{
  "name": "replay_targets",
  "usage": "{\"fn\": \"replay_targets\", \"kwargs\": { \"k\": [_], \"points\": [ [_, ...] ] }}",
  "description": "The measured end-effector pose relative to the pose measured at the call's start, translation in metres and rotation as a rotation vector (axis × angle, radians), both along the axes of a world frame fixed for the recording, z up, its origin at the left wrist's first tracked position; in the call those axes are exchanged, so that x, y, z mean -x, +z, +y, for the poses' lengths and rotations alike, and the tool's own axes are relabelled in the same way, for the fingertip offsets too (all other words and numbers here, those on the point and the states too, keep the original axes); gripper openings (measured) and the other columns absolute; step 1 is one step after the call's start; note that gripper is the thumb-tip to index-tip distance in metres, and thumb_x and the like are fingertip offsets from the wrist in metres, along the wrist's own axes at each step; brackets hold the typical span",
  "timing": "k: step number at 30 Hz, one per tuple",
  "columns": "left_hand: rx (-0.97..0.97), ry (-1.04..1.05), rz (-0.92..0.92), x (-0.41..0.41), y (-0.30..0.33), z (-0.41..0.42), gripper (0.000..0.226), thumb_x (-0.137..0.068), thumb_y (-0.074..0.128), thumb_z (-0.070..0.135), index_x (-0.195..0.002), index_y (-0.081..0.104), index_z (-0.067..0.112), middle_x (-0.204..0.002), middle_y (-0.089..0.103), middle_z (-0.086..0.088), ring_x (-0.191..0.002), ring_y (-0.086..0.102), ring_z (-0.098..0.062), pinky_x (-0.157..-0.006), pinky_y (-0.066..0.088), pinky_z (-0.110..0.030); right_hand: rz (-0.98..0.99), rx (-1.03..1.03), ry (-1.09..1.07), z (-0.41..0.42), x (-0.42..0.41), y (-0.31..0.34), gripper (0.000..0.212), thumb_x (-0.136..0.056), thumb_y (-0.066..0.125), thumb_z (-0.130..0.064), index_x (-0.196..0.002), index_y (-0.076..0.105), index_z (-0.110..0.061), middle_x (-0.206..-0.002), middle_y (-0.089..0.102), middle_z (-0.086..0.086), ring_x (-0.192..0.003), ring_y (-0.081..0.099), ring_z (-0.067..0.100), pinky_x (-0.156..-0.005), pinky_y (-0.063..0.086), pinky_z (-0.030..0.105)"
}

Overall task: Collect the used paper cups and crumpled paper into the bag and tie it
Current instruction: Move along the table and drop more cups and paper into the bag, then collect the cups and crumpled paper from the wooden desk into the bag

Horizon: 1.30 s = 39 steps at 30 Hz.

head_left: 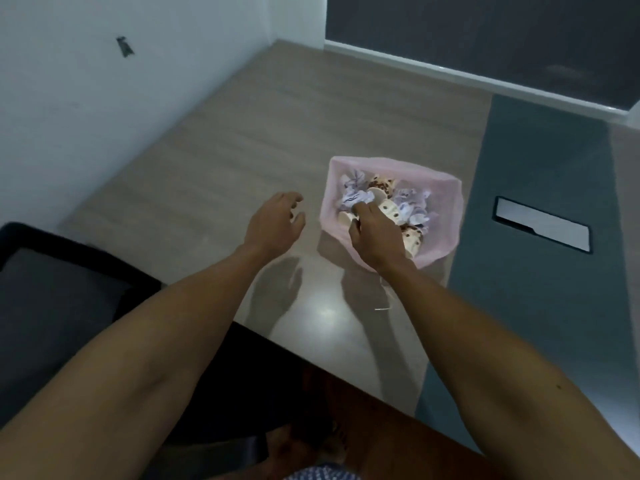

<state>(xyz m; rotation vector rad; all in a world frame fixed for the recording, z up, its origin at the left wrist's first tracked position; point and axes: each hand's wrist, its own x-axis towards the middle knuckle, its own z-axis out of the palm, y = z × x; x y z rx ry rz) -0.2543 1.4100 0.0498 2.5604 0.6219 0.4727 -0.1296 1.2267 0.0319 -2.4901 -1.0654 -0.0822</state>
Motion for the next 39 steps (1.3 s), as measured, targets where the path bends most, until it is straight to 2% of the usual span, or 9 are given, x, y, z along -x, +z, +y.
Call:
{"fn": "replay_targets", "kwargs": {
  "k": [6,10,16,21,24,27,30,35,39],
  "points": [
    [-0.023,0.126,0.034,0.119,0.019,0.059,0.034,-0.095,0.063,0.026,-0.127,0.064,0.015,-0.111,0.068,-0.004,-0.086,0.066,-0.022,-0.086,0.055,-0.039,0.075,-0.014,0.127,0.045,0.097,0.003,0.029,-0.095,0.054,-0.019,-0.122,0.060,-0.013,-0.116,0.064,0.012,-0.094,0.065,0.037,-0.076,0.055,0.046],
    [-0.027,0.177,0.068,0.208,0.024,0.091,0.034,-0.094,0.063,0.027,-0.126,0.064,0.017,-0.112,0.069,-0.003,-0.096,0.067,-0.025,-0.088,0.054,-0.040,0.126,0.025,0.169,0.068,0.177,-0.007,0.031,-0.095,0.054,-0.020,-0.126,0.059,-0.016,-0.120,0.061,0.008,-0.096,0.065,0.035,-0.077,0.055,0.046],
    [-0.046,0.198,0.135,0.337,0.029,0.133,0.036,-0.097,0.059,0.031,-0.130,0.061,0.018,-0.119,0.067,-0.004,-0.104,0.065,-0.025,-0.089,0.055,-0.044,0.260,0.111,0.244,0.099,0.303,-0.016,0.038,-0.101,0.053,-0.029,-0.137,0.052,-0.019,-0.132,0.056,0.004,-0.106,0.063,0.026,-0.087,0.052,0.040],
    [-0.078,0.244,0.147,0.433,0.022,0.159,0.035,-0.096,0.058,0.030,-0.128,0.062,0.016,-0.117,0.063,-0.008,-0.105,0.062,-0.030,-0.086,0.053,-0.045,0.324,0.236,0.386,0.122,0.395,-0.025,0.061,-0.099,0.054,-0.049,-0.150,0.038,-0.020,-0.140,0.049,0.004,-0.111,0.061,0.026,-0.089,0.053,0.042],
    [-0.097,0.284,0.163,0.480,0.017,0.177,0.038,-0.096,0.057,0.028,-0.130,0.062,0.013,-0.125,0.061,-0.013,-0.113,0.059,-0.034,-0.092,0.052,-0.048,0.364,0.302,0.425,0.134,0.445,-0.030,0.078,-0.091,0.053,-0.063,-0.155,0.029,-0.025,-0.149,0.043,0.004,-0.116,0.061,0.027,-0.093,0.054,0.047],
    [-0.126,0.344,0.157,0.516,0.011,0.192,0.039,-0.095,0.059,0.022,-0.131,0.062,0.009,-0.136,0.059,-0.014,-0.122,0.052,-0.038,-0.100,0.048,-0.049,0.418,0.375,0.475,0.145,0.491,-0.038,0.094,-0.083,0.053,-0.075,-0.159,0.019,-0.030,-0.158,0.035,0.003,-0.125,0.057,0.027,-0.097,0.052,0.050],
    [-0.122,0.402,0.138,0.540,0.003,0.200,0.036,-0.095,0.057,0.017,-0.129,0.063,0.009,-0.134,0.059,-0.014,-0.121,0.050,-0.037,-0.098,0.047,-0.048,0.453,0.436,0.542,0.152,0.529,-0.048,0.102,-0.081,0.054,-0.079,-0.160,0.012,-0.032,-0.161,0.028,0.000,-0.130,0.053,0.027,-0.098,0.052,0.050],
    [0.031,0.444,0.075,0.553,-0.013,0.206,0.038,-0.101,0.053,0.023,-0.137,0.056,0.010,-0.136,0.054,-0.015,-0.125,0.050,-0.034,-0.099,0.048,-0.049,0.448,0.483,0.619,0.161,0.569,-0.065,0.095,-0.088,0.055,-0.072,-0.160,0.011,-0.029,-0.156,0.029,-0.002,-0.126,0.055,0.027,-0.094,0.054,0.049],
    [0.141,0.442,-0.001,0.545,-0.019,0.209,0.040,-0.103,0.050,0.022,-0.142,0.050,0.011,-0.135,0.054,-0.017,-0.121,0.053,-0.032,-0.099,0.045,-0.042,0.357,0.431,0.591,0.171,0.590,-0.070,0.084,-0.095,0.050,-0.066,-0.159,0.020,-0.020,-0.150,0.037,-0.001,-0.114,0.060,0.027,-0.086,0.055,0.046]
  ]
}}
